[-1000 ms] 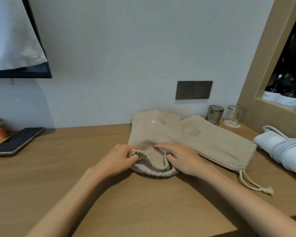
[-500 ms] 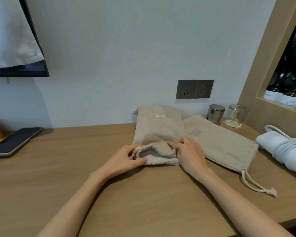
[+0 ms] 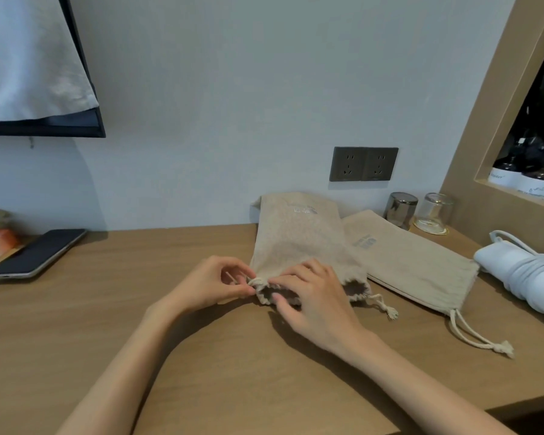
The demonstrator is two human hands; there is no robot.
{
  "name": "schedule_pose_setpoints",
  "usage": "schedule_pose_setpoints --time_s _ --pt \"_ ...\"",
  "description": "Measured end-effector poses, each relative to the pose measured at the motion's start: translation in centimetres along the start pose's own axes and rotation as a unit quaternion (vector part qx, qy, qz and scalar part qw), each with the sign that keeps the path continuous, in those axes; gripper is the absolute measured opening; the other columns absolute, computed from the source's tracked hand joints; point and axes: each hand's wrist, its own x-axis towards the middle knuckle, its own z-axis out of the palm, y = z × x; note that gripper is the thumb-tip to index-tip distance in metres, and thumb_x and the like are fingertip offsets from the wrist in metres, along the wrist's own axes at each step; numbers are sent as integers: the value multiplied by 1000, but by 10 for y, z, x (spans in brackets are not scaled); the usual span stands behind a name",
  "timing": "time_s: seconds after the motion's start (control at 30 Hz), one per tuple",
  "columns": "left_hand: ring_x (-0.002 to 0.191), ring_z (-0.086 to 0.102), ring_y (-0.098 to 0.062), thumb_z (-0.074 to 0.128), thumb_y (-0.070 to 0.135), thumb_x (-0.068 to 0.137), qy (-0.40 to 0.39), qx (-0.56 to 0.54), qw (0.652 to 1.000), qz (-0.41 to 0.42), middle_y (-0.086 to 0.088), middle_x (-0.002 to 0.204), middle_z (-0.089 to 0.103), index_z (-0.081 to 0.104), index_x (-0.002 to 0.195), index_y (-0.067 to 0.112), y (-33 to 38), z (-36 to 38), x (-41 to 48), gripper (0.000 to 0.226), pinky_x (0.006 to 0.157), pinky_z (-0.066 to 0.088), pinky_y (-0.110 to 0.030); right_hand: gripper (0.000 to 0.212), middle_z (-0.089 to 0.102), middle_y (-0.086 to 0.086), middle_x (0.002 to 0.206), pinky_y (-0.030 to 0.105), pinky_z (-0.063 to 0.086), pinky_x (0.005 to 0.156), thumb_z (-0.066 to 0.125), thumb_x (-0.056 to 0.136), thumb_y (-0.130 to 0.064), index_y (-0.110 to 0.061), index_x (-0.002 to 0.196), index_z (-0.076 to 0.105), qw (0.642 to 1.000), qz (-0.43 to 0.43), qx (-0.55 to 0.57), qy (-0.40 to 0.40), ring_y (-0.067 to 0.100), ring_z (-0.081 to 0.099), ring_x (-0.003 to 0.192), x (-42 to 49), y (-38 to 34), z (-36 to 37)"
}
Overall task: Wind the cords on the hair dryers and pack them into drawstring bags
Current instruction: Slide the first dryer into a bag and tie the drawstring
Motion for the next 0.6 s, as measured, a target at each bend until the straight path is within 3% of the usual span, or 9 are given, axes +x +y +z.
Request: schedule_pose_setpoints --time_s 0.17,0.27,0.47,0.6 --pt "75 65 -1 72 30 81 15 12 1000 -6 10 83 70 69 83 29 -1 -14 -3 4 72 55 -23 33 62 -13 99 28 37 79 58 84 -50 -27 107 67 999 12 17 -36 11 49 95 18 -14 25" --pt "71 63 2 69 28 85 32 2 999 -6 7 82 69 68 85 22 -1 -22 -5 6 65 51 -15 24 60 -11 95 28 32 75 56 88 -41 -26 105 66 999 -1 19 -32 12 48 91 23 -21 34" --pt "61 49 -10 53 37 94 18 38 998 -42 4 65 54 58 77 21 -3 -22 -5 24 62 42 -24 33 57 -13 85 27 31 72 43 91 -48 -31 96 71 997 17 70 -29 7 44 84 30 -20 41" --pt "57 36 -13 39 34 100 56 64 996 -35 5 59 38 38 64 18 -2 -9 -2 39 61 36 -34 23 55 -14 83 27 29 70 53 91 -39 -32 97 74 997 7 66 -43 7 42 82 29 -15 40"
